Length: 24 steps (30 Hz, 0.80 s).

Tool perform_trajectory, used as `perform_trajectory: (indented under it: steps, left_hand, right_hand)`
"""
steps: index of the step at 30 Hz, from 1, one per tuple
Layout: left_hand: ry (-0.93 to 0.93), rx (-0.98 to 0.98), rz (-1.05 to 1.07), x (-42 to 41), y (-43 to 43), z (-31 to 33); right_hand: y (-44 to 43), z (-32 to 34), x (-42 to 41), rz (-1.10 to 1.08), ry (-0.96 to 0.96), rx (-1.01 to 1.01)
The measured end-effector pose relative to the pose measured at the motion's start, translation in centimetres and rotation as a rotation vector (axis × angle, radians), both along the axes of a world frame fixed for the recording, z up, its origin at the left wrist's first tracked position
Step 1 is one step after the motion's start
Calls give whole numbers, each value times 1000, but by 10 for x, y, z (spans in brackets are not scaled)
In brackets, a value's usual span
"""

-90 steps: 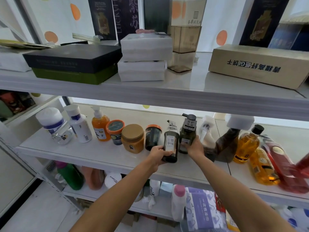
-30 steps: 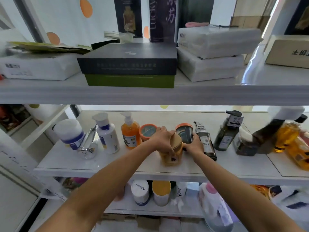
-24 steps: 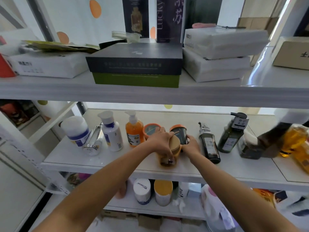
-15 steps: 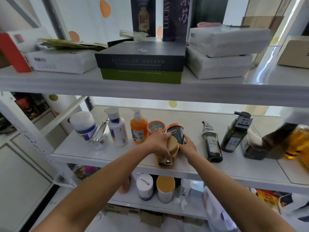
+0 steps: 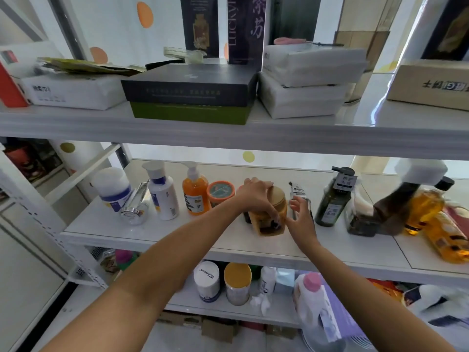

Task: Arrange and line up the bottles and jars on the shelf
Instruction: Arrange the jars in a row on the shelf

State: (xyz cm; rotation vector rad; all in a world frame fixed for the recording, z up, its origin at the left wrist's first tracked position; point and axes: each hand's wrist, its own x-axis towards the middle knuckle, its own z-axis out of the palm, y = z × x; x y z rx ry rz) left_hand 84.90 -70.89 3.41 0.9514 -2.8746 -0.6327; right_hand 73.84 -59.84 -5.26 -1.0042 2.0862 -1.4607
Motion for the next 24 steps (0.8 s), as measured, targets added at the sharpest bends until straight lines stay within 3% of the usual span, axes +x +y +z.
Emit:
perform_trajectory:
  steps: [5,8,14,19,21,24]
  left_hand:
    - [10,-16,0,-35,8,-14]
    - [50,29,51,-45,10,-26]
    - [-78,260,-14,-47,-15,-27]
    - [-150,100,102,-24,-28,-59]
    - [-134,39,56,-20,-27,-66]
    - [-263,-155,-107,-6,-35,-66]
  right_hand:
    - [8,5,-24,201,-2,176]
    - [1,7,-27,155,35,255]
    - [-1,-6,-29,40,260,329]
    - [-4,-10,-30,-43,307,357]
    - [-4,-13,-32,-57,354,370]
    - [-6,-16,-32,-98,386,370]
